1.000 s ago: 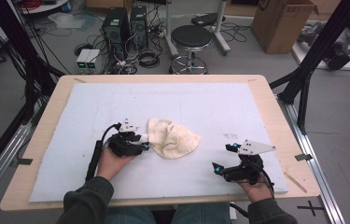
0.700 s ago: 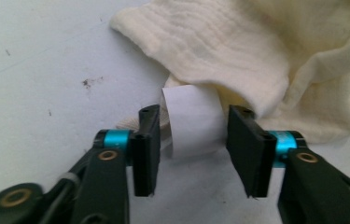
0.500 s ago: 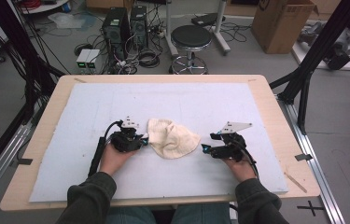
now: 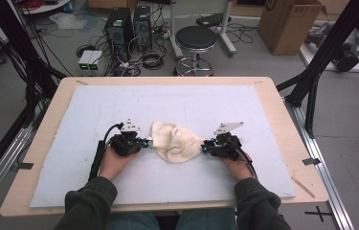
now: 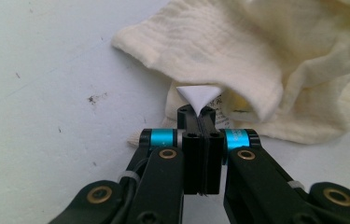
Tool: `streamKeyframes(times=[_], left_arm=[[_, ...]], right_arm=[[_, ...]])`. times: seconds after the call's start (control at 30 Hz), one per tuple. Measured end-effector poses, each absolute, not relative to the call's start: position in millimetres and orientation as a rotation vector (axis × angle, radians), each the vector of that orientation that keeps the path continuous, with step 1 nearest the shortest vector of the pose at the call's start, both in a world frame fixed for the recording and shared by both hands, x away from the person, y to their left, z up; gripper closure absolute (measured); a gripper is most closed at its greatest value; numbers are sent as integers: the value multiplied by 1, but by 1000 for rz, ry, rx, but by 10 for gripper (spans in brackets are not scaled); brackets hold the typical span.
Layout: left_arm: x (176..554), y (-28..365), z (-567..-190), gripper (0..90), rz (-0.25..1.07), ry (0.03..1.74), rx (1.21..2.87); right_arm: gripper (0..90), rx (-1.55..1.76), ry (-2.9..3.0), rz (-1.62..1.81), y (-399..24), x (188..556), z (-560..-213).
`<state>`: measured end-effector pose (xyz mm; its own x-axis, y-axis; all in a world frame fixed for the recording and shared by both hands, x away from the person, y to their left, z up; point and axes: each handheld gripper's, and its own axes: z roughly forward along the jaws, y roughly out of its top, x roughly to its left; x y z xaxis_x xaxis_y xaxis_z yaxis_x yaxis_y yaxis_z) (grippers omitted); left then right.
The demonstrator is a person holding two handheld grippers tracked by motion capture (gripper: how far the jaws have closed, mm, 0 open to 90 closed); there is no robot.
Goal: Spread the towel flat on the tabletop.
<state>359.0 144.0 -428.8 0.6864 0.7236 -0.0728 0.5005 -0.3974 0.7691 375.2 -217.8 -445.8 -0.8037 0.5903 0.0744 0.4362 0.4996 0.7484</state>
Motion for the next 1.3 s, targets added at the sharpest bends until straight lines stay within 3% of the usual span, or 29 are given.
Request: streamKeyframes(times=[0.13,0.47,0.97,1.1,1.3], left_arm=[[353,149,-423,893,354,917,2084],[336,158,-412,895,371,864,2084],[275,182,-407,894,361,795,2133],[267,183,-412,889,318,764,2141],[275,186,-396,598,280,735,2074]], right_arm=[[892,881,2578,1214,-219,376,-446],[894,843,2572,1250,-222,366,-435],[892,746,2588,1260,-223,341,-421],[805,786,2589,1247,-222,347,-425],[719,856,2541,1245,-224,360,-425]])
